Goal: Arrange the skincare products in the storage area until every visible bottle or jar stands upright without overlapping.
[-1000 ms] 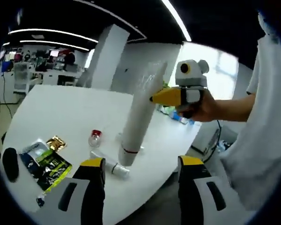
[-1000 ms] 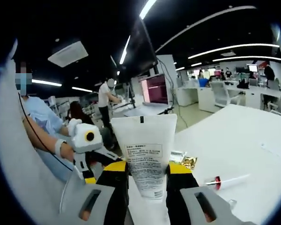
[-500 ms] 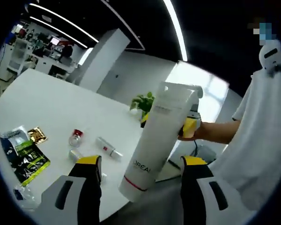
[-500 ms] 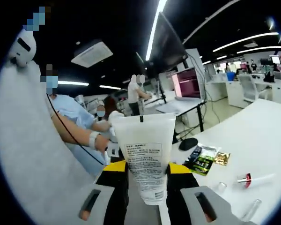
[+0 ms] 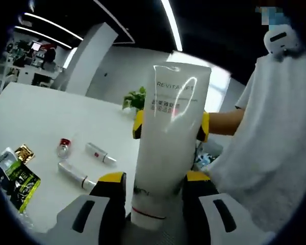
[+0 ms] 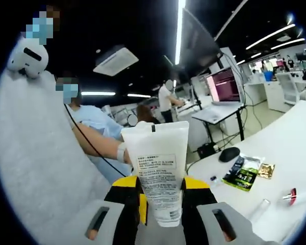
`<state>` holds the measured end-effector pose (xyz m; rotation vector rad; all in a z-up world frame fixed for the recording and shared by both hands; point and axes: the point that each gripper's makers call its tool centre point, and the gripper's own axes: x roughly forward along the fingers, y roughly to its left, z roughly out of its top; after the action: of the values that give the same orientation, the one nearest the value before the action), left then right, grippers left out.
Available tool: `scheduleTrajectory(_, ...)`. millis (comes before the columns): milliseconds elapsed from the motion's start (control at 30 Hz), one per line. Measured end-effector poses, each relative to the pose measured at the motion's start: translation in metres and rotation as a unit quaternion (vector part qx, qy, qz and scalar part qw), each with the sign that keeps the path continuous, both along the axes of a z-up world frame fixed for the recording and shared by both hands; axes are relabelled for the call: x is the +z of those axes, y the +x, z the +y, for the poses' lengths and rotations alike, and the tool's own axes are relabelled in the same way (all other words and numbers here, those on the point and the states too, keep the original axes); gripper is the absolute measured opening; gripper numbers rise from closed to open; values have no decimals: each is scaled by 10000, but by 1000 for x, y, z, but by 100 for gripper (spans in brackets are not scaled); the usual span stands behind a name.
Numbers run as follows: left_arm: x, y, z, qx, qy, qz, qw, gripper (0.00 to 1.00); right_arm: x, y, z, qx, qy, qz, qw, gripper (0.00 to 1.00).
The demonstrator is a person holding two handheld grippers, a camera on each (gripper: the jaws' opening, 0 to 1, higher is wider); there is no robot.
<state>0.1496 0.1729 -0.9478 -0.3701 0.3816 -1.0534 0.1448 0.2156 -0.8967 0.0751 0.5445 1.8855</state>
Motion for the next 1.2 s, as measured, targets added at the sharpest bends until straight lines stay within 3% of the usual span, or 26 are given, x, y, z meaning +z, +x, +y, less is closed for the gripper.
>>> scheduleTrajectory(167,-1,-3,-4,-119,-2,23,9999,34,-1,-5,-3,204,-60,-33,9998,24)
scheduleTrajectory(333,18,-2,-3,-127,-579,275,9979,35,9,-4,-4,211,148,172,9995,24)
scheduleTrajectory(433,19,1,-1,6,-479,141,9988,34,11,-1,-5,181,180,187,9995,24)
scheduleTrajectory(500,16,3,0,76,-463,403,9981,34,8,1,-5,132,134,207,9996,24)
scheduleTrajectory(667,22,7,3,337,-526,386,9973,31,11,10,-4,-223,293,711,9968,25)
scheduleTrajectory(767,25,13,6,556,-504,356,9965,29,13,21,-4,-624,378,1100,9913,26)
scheduleTrajectory(900,28,18,7,751,-498,373,9952,27,14,28,-3,-936,513,1382,9846,26)
scheduleTrajectory(1067,13,26,10,1127,-130,454,9925,26,1,35,0,-1280,279,1055,9858,27)
scheduleTrajectory(1200,4,30,10,1334,22,628,9891,25,-10,39,4,-1581,64,1066,9816,27)
